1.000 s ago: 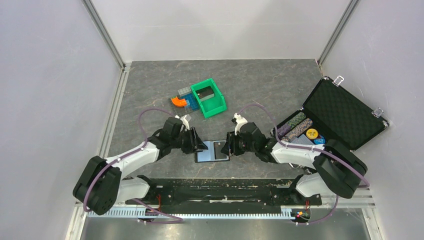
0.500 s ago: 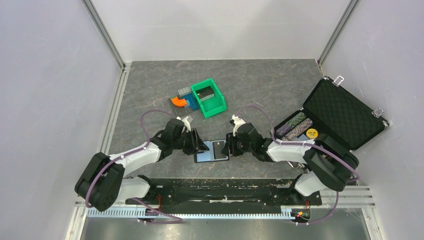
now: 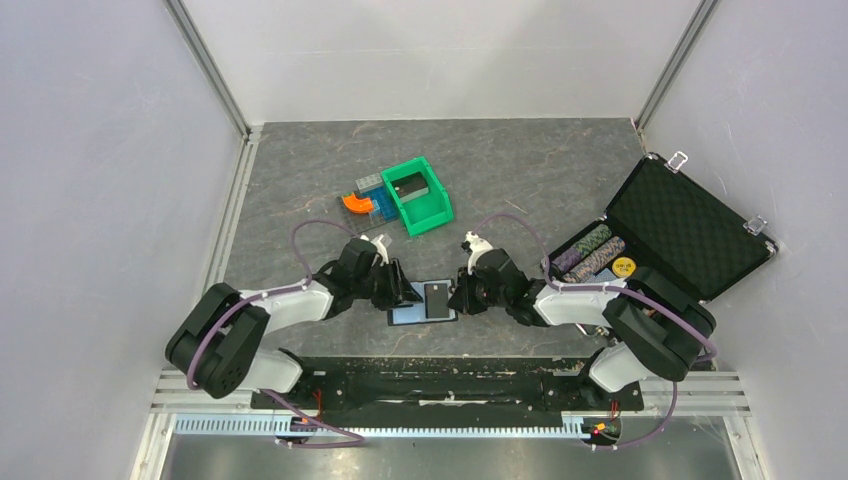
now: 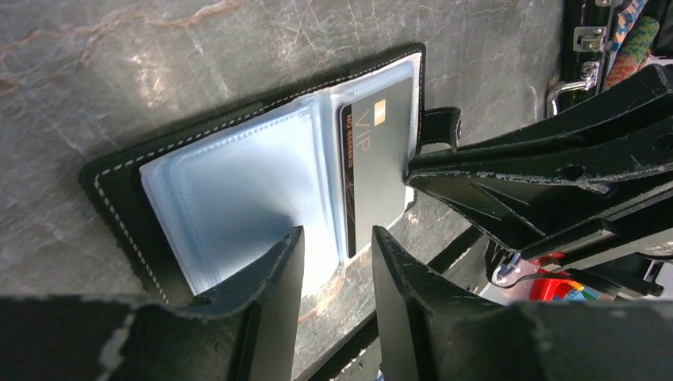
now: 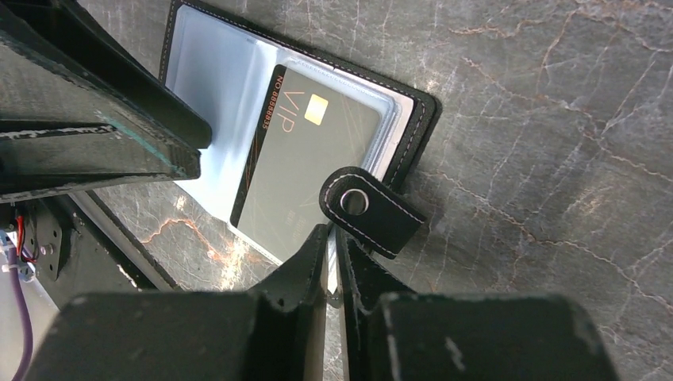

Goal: Take the credit cards out of the card holder
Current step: Remove the credit card from the card holder.

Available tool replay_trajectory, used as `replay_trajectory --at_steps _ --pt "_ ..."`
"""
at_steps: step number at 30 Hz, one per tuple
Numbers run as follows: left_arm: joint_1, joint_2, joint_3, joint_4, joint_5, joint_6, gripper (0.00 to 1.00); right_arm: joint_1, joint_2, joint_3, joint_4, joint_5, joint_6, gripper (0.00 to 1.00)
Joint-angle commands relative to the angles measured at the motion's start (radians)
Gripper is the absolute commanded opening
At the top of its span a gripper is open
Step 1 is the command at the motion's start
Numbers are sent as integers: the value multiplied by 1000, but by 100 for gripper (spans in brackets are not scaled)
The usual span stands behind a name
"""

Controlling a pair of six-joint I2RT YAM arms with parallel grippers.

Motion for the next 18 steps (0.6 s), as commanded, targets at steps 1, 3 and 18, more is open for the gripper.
replay_trajectory --at_steps 1,3,18 --pt "-16 41 -5 118 -27 -17 43 3 18 -24 24 -4 0 8" --pt "-20 56 -6 144 -28 -21 42 3 17 -26 26 -4 -2 7" --pt "-53 131 -11 219 -35 -42 39 2 20 -49 57 -23 3 6"
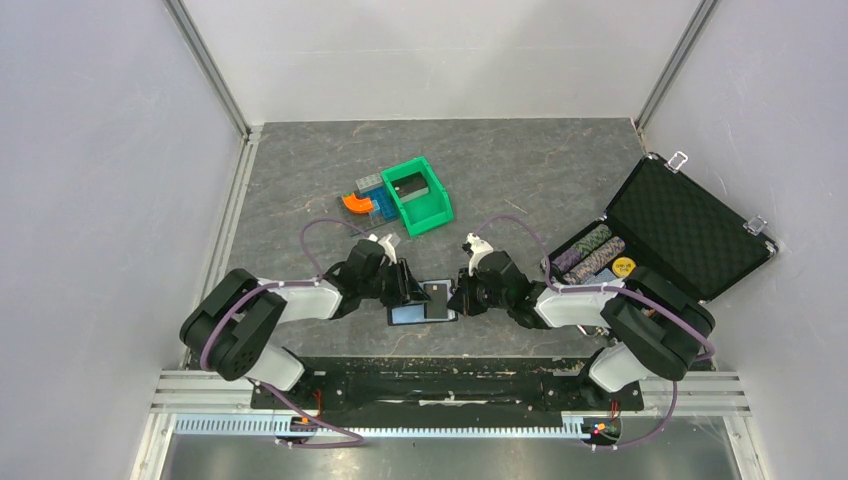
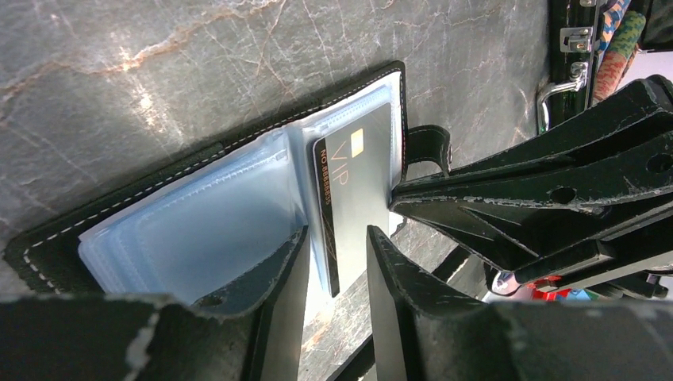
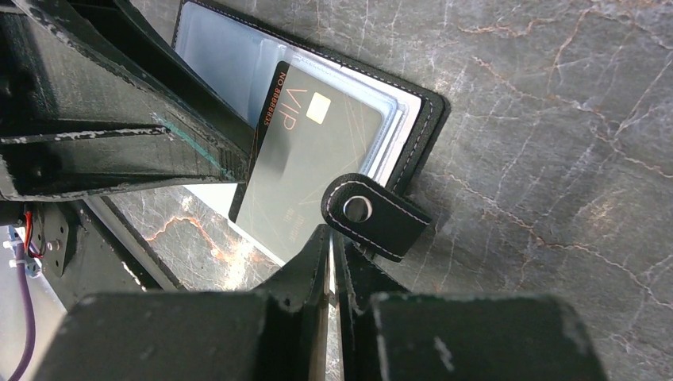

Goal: Take the credit cards out of the card holder
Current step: Remove the credit card from the card holder.

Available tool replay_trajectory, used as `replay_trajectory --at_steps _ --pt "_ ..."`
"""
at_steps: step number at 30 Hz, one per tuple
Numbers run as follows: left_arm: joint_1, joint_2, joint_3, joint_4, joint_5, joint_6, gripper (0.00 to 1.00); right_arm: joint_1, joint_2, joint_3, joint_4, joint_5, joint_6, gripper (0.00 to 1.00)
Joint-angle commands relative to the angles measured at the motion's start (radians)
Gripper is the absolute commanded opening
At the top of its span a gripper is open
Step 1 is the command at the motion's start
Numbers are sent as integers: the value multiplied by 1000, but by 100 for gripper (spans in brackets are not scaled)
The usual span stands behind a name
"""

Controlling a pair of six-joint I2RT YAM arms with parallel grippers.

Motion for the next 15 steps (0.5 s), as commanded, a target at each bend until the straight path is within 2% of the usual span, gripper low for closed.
replay_trajectory --at_steps 1,12,15 --pt "-16 28 -10 59 -24 -30 38 3 15 -19 -7 -7 -1 6" --pt "-20 21 -19 79 -16 -54 21 2 12 -25 -7 -4 1 6" --pt "-19 22 -19 79 -9 -72 8 2 13 -28 -7 -3 0 6"
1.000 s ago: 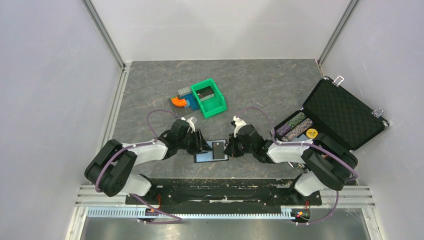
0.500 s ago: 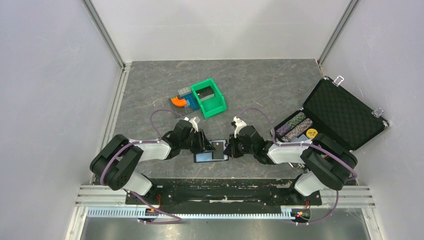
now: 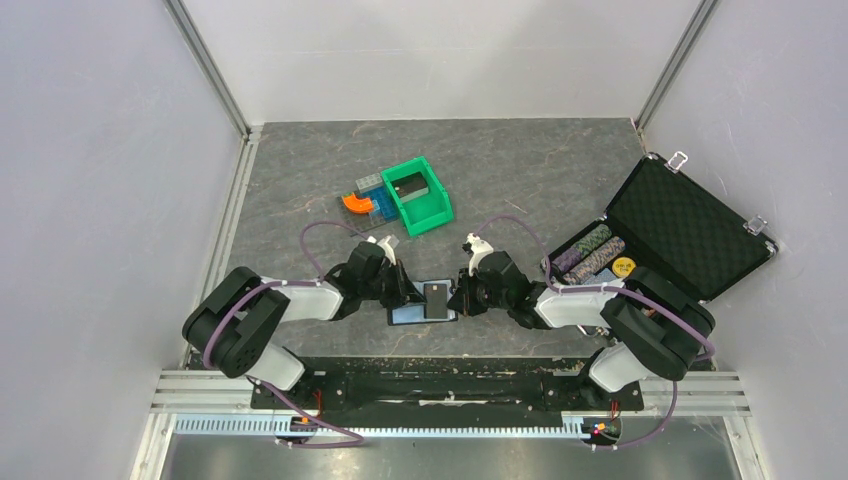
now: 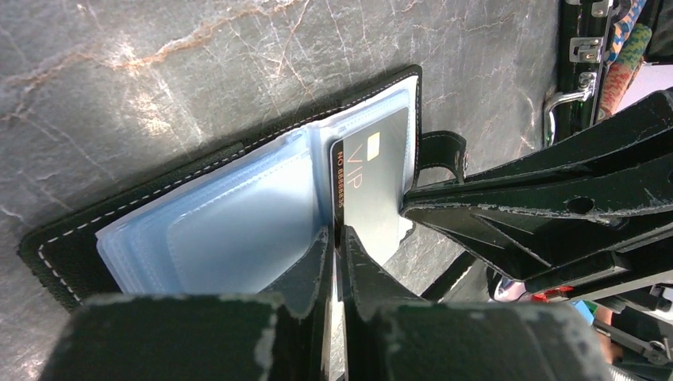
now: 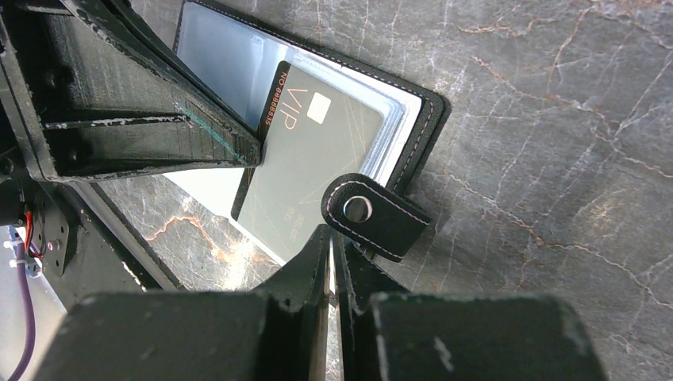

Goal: Take the credit cards out of the card holder
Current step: Remove the credit card from the card holder.

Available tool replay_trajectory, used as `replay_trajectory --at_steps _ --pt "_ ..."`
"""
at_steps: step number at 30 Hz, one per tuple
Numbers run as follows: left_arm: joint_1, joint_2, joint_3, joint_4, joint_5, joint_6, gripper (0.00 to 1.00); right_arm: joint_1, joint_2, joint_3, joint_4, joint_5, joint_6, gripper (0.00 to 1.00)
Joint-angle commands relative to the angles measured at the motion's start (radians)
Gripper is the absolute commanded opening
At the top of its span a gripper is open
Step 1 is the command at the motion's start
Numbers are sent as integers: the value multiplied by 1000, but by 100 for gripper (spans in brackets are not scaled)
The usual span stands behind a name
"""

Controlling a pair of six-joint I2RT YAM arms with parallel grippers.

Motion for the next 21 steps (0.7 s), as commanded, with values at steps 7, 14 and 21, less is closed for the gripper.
replay_trajectory --at_steps 7,14,21 --pt "-3 -36 -1 49 42 -62 2 3 16 -36 -15 3 -2 6" --pt "7 -65 -4 46 65 -79 2 0 16 -46 -15 10 -6 6" --pt "30 -103 -11 5 63 -64 2 -10 11 -55 -16 9 -9 6"
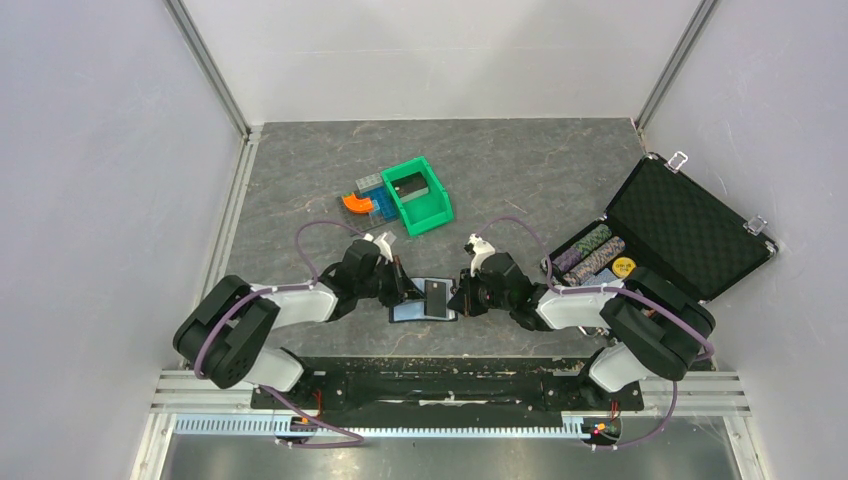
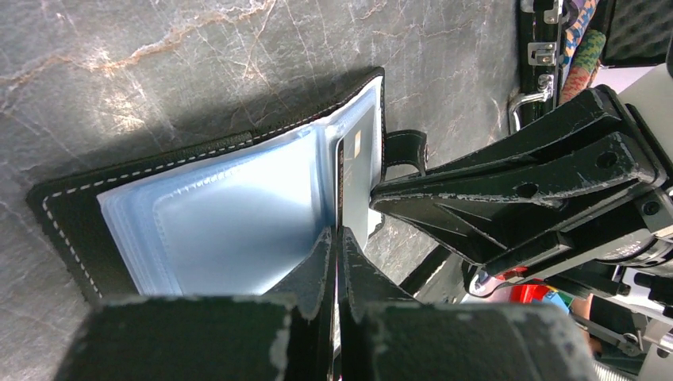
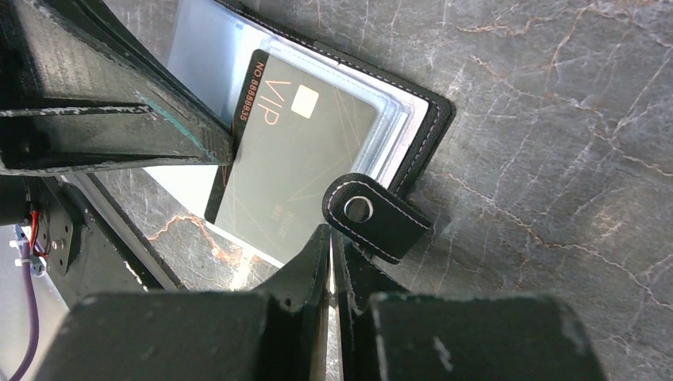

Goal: Take the credit cards out of the card holder
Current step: Remove the credit card from the card holder.

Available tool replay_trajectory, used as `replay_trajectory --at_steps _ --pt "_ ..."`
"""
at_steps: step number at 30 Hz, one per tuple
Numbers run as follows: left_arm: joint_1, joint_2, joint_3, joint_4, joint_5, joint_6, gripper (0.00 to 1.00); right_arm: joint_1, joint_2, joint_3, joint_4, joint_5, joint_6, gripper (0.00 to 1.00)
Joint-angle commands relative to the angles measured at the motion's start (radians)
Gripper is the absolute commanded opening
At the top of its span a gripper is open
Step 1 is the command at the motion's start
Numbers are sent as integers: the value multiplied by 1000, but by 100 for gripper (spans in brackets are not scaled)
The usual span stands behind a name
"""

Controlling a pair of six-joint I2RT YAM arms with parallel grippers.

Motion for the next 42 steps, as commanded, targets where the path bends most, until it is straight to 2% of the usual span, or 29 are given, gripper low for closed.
replay_trajectory --at_steps 1,21,36,42 --pt "17 -50 -3 -3 33 -32 2 -7 9 -34 -56 8 -14 6" --pt "58 -79 22 -131 34 42 2 -25 -25 -32 -68 -12 -23 5" --pt "81 -218 30 -294 -52 77 2 -25 -33 -16 -79 -24 -25 5" --pt "83 -310 54 -420 -137 83 2 -25 -81 0 -90 -46 -24 8"
